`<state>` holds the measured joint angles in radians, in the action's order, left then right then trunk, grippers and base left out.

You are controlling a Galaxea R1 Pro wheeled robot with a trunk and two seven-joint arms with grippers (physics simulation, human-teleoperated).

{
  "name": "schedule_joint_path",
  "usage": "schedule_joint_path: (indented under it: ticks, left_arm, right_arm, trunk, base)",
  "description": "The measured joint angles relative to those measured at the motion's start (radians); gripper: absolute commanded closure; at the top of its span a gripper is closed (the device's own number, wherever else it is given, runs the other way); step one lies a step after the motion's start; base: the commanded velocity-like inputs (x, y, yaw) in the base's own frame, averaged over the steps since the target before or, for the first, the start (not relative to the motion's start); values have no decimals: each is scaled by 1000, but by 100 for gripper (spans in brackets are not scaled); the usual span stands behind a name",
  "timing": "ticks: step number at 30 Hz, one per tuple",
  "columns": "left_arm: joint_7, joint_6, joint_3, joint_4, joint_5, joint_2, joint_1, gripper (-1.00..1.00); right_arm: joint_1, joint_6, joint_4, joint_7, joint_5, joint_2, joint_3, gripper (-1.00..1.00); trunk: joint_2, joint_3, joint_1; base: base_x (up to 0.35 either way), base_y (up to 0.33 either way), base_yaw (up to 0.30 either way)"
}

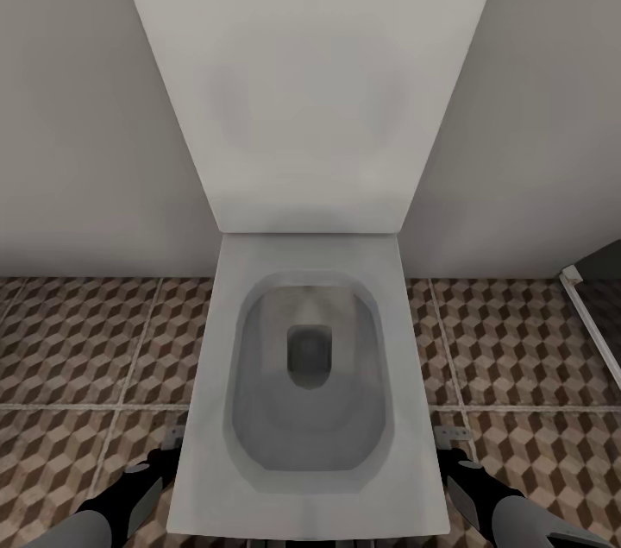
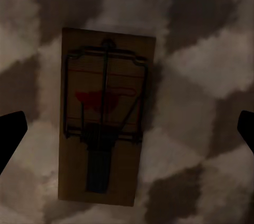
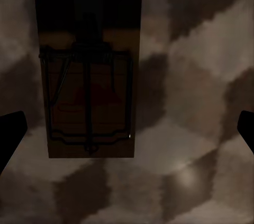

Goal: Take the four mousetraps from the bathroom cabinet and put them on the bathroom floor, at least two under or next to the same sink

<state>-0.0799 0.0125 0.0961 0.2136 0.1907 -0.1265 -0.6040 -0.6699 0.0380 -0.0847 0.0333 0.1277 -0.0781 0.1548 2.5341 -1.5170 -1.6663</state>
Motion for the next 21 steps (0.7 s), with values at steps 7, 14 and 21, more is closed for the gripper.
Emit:
schedule_joint_path:
  ticks: [7, 14, 21]
  left_arm:
    - [0, 0, 0, 1, 0, 0, 0, -100]
    - [0, 23, 1, 3, 0, -2, 0, -100]
    - [0, 96, 3, 4, 0, -5, 0, -100]
  right_arm:
    - [0, 0, 0, 0, 0, 0, 0, -100]
    - [0, 0, 0, 0, 0, 0, 0, -100]
    - [0, 0, 0, 0, 0, 0, 0, -100]
  trunk:
    - [0, 0, 0]
    - [0, 0, 0]
    - [0, 0, 0]
  base:
    - [0, 0, 0]
    - [0, 0, 0]
    - [0, 0, 0]
